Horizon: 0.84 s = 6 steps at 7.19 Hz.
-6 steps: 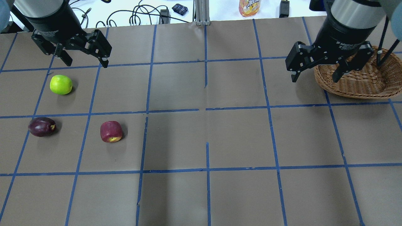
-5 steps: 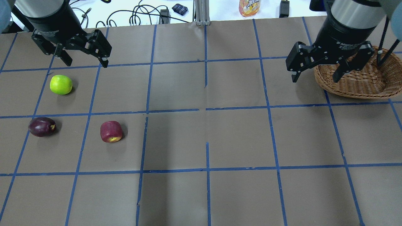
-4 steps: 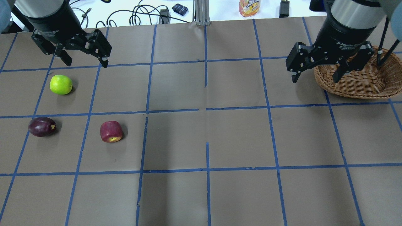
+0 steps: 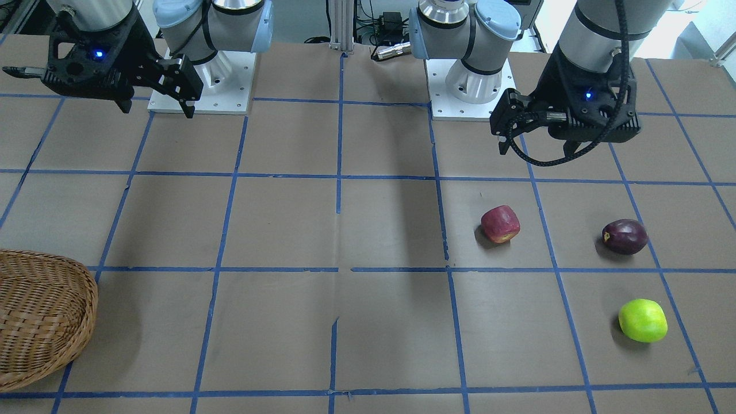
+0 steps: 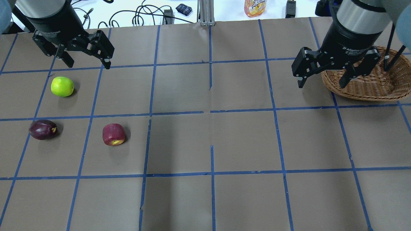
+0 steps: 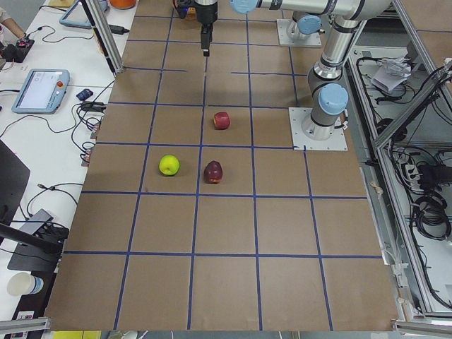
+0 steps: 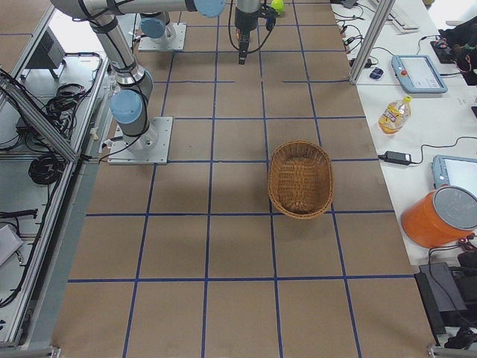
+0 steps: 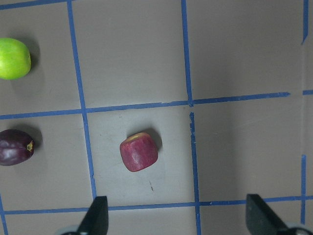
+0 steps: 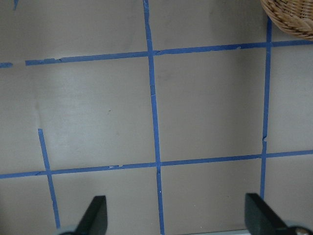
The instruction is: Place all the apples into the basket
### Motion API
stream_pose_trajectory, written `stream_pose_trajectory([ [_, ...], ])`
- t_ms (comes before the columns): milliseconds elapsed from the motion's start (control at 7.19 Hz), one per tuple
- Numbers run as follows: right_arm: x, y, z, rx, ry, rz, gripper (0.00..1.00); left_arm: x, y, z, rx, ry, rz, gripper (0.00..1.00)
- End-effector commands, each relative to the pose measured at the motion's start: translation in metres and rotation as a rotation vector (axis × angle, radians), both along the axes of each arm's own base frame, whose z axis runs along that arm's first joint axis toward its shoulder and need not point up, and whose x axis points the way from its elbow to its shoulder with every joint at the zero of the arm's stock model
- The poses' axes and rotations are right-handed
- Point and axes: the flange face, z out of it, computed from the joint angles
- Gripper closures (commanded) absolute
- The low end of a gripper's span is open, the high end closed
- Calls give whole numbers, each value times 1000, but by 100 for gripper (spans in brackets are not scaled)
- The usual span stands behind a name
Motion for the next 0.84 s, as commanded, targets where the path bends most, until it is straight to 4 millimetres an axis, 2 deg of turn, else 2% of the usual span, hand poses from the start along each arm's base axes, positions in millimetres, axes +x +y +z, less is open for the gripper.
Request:
stream_pose_trajectory([
  [0,0,0,-1,1,2,4,0,14,-16,-42,70,16,30,0],
  [139,0,0,0,-2,2,7,0,44,-19,-62,111,25,87,0],
  [278,0,1,1,-3,0,3,0,85,-12,-96,178,38,165,0],
  [418,0,2,3,-6,1,2,0,102,-4,-133,196,44,199,0],
  [696,0,4,4,-8,-3,5,0,99,17,-227,127,43,184,0],
])
